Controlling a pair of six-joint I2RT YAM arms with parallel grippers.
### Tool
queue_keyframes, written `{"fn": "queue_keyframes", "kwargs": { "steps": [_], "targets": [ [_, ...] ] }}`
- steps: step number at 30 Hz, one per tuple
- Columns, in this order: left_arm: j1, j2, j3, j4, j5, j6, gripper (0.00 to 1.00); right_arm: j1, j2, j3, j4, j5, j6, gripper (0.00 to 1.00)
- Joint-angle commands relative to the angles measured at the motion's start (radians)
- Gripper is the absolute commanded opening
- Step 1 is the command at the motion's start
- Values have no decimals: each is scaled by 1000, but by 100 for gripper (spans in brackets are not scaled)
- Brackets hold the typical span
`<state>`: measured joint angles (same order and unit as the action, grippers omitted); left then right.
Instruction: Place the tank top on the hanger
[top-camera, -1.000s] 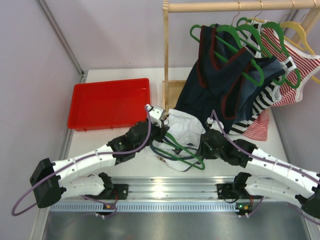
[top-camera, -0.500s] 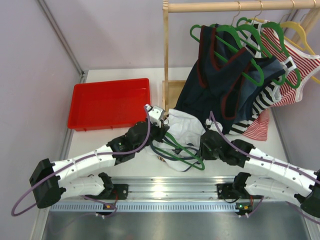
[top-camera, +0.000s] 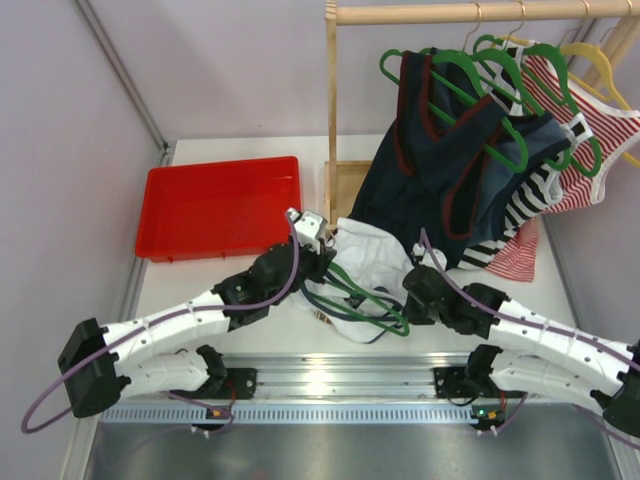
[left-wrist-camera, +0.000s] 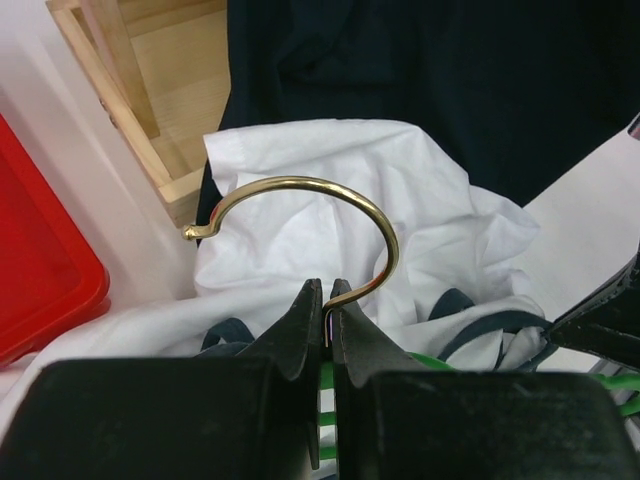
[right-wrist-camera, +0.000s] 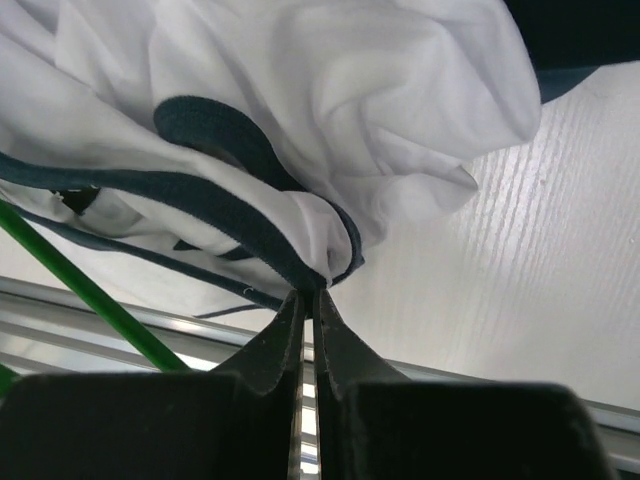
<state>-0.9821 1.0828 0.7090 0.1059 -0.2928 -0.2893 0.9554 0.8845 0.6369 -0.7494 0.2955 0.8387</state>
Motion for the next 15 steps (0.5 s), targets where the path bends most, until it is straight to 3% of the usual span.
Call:
{"fn": "queue_keyframes", "kwargs": {
  "steps": [1,15],
  "targets": [
    [5,-43,-9,103,-72,-7,0,8,-51,-25,-8,17,19,0],
    [6,-20,-40,150,-193,6,0,6,-113,-20,-53,17,34,0]
  ]
}}
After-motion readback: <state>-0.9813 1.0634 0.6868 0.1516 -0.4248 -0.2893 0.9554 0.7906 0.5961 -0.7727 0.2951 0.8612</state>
